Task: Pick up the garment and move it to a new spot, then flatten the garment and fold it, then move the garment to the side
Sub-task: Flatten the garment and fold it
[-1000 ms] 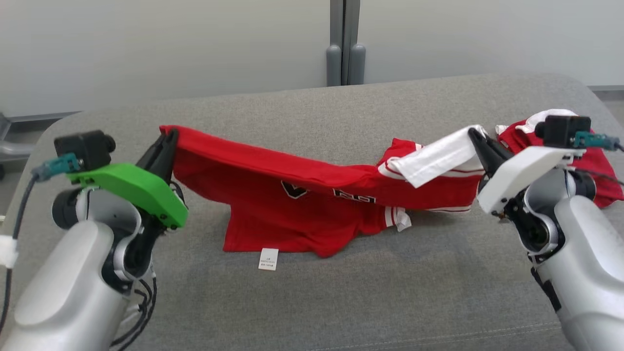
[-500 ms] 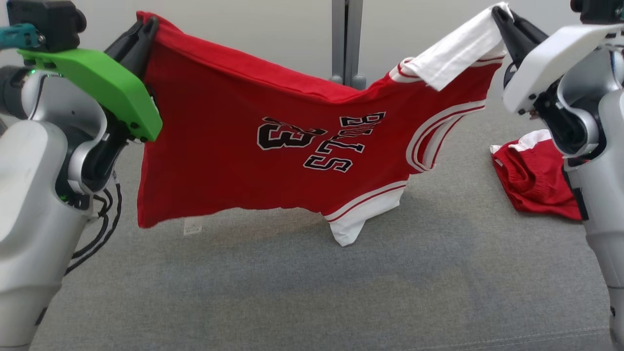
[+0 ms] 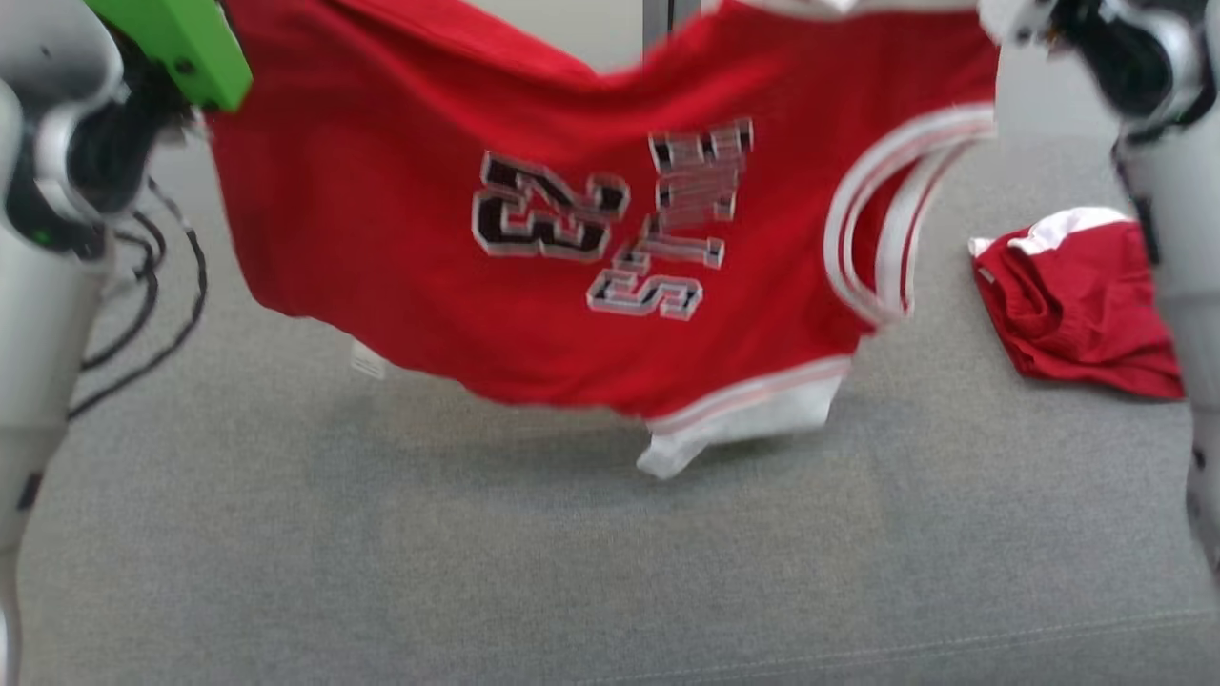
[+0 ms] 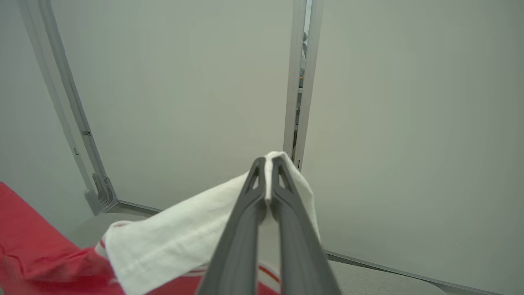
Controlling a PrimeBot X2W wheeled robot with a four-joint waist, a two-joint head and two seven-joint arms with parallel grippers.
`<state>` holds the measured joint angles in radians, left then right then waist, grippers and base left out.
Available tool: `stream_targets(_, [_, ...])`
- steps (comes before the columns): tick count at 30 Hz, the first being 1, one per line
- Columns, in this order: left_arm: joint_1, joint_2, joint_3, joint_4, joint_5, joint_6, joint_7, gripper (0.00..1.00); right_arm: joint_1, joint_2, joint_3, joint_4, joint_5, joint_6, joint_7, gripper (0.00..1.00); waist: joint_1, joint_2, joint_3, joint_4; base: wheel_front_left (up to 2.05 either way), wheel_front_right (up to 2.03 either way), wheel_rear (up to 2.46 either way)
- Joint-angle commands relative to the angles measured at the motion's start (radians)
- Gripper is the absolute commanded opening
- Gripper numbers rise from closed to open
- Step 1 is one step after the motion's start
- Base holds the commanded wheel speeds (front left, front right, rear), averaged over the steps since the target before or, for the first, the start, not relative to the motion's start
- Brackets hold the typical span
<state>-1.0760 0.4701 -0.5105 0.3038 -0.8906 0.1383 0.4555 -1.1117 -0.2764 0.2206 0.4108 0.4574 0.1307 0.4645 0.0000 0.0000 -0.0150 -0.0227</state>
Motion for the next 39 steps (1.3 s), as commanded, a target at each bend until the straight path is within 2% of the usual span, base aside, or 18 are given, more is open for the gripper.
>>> stream_targets(1, [-0.048,-0.007,-0.001,0.009,0.017,0.002,0.001,0.00,-0.058,-0.002,-0.001,0.010,-0.022,0.000,-0.006,0.00,0.0000,0.0000,0.098,-0.002,0.00,0.00,0.00])
stream_targets(5, [-0.186,-0.028,-0.018,0.069,0.085,0.006,-0.037,0.00,-0.208,0.003,0.002,0.084,-0.093,0.000,-0.051,0.00,0.0000,0.0000,0.220,0.009,0.00,0.00,0.00])
stream_targets(8, [-0.313,-0.048,-0.026,0.129,0.165,0.013,-0.127,0.00,-0.340,0.010,-0.003,0.145,-0.162,0.000,-0.126,0.00,0.0000,0.0000,0.302,0.015,0.00,0.00,0.00])
stream_targets(14, [-0.527,-0.099,-0.008,0.288,0.296,0.049,-0.404,0.00,-0.561,0.046,-0.070,0.282,-0.335,0.000,-0.390,0.00,0.0000,0.0000,0.422,0.024,0.00,0.00,0.00])
stream_targets(18, [-0.597,-0.129,0.010,0.390,0.317,0.062,-0.545,0.00,-0.640,0.085,-0.136,0.372,-0.424,0.000,-0.533,0.00,0.0000,0.0000,0.485,0.023,0.00,0.00,0.00])
stream_targets(23, [-0.632,-0.143,0.026,0.510,0.310,0.053,-0.623,0.00,-0.683,0.126,-0.195,0.483,-0.502,0.000,-0.629,0.00,0.0000,0.0000,0.542,0.012,0.00,0.00,0.00])
stream_targets(30, [-0.666,-0.158,0.031,0.600,0.306,0.015,-0.685,0.00,-0.715,0.158,-0.243,0.581,-0.553,0.000,-0.693,0.00,0.0000,0.0000,0.591,0.005,0.00,0.00,0.00])
stream_targets(35, [-0.674,-0.157,0.042,0.626,0.298,-0.005,-0.703,0.00,-0.730,0.174,-0.246,0.615,-0.533,0.000,-0.712,0.00,0.0000,0.0000,0.597,0.004,0.00,0.00,0.00])
stream_targets(39, [-0.642,-0.150,0.058,0.637,0.273,-0.051,-0.712,0.00,-0.702,0.196,-0.178,0.647,-0.466,0.000,-0.721,0.00,0.0000,0.0000,0.586,0.000,0.00,0.00,0.00])
